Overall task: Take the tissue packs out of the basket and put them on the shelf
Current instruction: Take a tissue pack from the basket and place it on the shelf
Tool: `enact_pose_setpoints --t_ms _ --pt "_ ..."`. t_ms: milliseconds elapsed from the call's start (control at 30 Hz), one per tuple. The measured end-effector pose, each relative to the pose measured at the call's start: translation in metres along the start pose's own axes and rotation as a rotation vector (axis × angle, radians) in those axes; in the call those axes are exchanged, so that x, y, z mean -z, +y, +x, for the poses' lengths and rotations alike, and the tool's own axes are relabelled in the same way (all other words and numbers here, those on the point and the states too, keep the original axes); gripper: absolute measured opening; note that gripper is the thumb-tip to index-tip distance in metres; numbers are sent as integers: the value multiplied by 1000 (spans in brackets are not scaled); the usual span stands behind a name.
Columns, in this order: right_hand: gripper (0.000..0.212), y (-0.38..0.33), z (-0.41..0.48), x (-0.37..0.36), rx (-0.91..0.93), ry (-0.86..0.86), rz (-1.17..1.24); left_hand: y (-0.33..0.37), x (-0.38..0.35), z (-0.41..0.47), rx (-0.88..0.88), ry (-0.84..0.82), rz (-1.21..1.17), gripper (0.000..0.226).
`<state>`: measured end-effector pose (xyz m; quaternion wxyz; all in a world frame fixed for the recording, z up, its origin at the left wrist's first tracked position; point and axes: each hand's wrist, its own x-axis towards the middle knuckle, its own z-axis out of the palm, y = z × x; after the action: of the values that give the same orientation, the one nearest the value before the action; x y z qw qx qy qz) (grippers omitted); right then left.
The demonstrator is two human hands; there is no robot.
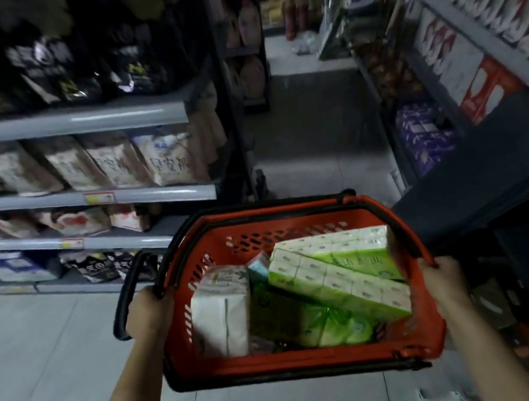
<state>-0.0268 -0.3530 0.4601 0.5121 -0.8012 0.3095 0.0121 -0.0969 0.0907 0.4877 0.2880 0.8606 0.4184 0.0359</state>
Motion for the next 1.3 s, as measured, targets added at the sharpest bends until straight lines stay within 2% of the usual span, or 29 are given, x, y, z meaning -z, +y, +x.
enact_pose_setpoints --t_ms 300,533,700,867,1000,1300 --pt "20 -67 -17 -46 51 -137 35 -25 60 38 34 113 -39 24" --pt "16 -112 -62 -116 80 -178 98 -73 104 98 67 110 -60 30" --pt "13 -118 -89 -191 81 -162 107 -116 154 157 47 95 -86 33" --pt "16 -162 -163 -262 77 -167 123 -169 219 213 56 115 -76 33" --pt "17 -192 -203 -325 95 -197 94 -213 266 245 126 160 -76 33" --pt "11 -255 -263 -491 163 -392 -20 -321 338 310 374 261 -165 34"
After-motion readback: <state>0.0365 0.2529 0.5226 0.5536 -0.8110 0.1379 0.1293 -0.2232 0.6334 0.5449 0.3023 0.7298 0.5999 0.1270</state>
